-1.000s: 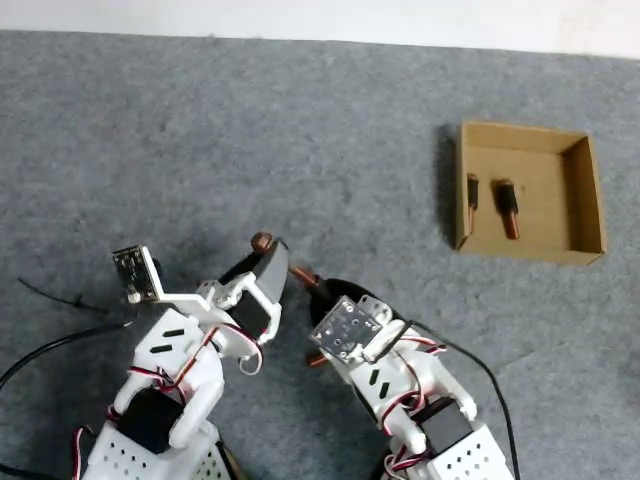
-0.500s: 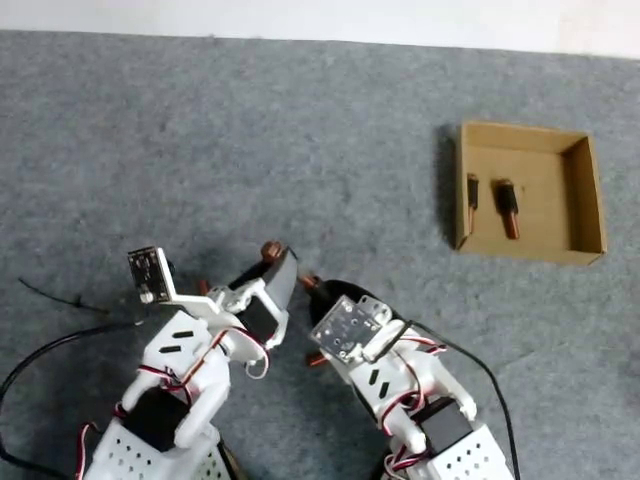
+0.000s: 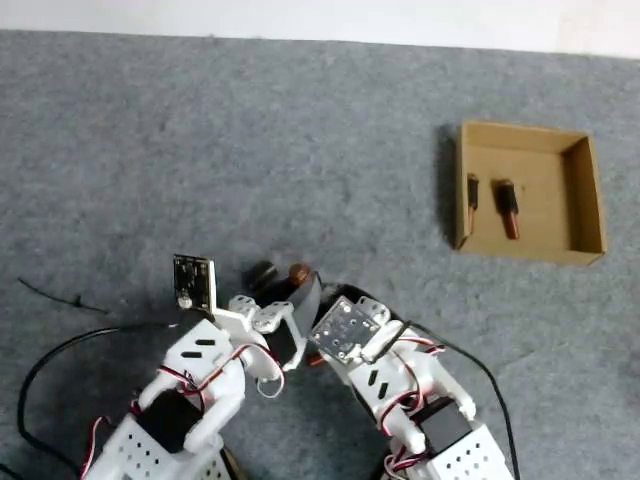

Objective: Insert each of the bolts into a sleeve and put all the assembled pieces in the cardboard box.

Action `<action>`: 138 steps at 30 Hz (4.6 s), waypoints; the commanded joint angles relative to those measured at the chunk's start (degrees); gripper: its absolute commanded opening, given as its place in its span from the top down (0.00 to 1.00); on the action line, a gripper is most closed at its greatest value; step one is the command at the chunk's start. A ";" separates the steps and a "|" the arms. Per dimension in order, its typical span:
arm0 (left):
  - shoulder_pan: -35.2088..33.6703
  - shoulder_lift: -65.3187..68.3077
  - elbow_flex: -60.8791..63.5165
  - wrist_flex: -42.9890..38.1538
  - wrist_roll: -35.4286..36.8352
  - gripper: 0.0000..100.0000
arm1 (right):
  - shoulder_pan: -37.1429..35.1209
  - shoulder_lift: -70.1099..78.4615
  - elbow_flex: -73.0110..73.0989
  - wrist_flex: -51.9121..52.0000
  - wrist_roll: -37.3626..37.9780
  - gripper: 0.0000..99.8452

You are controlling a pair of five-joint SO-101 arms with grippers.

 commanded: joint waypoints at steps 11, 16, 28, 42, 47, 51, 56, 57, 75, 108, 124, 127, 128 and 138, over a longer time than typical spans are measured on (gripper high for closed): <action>-12.88 -0.31 -4.00 0.53 7.21 0.59 | 1.45 -0.48 6.64 -0.92 0.26 1.00; -27.56 -0.31 -5.23 -1.76 15.03 0.63 | 2.51 -0.48 6.64 -1.10 0.26 1.00; -28.18 -0.22 -2.77 -6.24 6.33 0.87 | 14.46 -0.48 6.64 -5.49 -8.97 1.00; -28.09 -0.13 -2.68 -2.37 -6.51 0.99 | 36.97 0.22 -0.57 -10.59 -23.21 0.99; -28.18 -0.22 -1.80 -2.81 -6.59 0.99 | 37.93 6.46 -6.20 -13.41 -22.86 0.99; -28.18 -0.22 -1.63 -2.81 -6.68 0.99 | 41.01 25.36 -15.52 -20.00 -22.86 0.99; -28.18 -0.22 -1.54 -2.81 -6.86 0.99 | 47.25 58.15 -38.64 -21.67 -23.30 0.99; -28.18 -0.13 -1.45 -2.81 -6.86 0.99 | 48.40 64.40 -43.12 -21.58 -23.82 0.99; -27.82 -0.13 1.19 -6.59 -6.86 0.99 | 54.81 119.08 -91.65 -1.80 -43.08 0.95; -38.81 -0.31 -1.19 -6.33 -6.42 0.99 | 7.08 64.84 -44.35 6.99 -29.10 0.77; -39.43 -0.31 -1.36 -6.51 -6.42 0.99 | 2.95 54.64 -32.31 8.48 -24.79 0.77; -40.57 -0.31 -1.54 -6.51 -6.42 0.99 | -2.51 55.08 -32.40 8.22 -24.70 0.78; -41.71 -0.31 -1.54 -6.51 -6.42 0.99 | -5.14 55.16 -32.48 8.13 -24.70 0.79; -48.22 -0.22 -2.51 -6.51 -6.42 0.99 | -14.11 73.63 -44.62 1.71 -25.14 0.80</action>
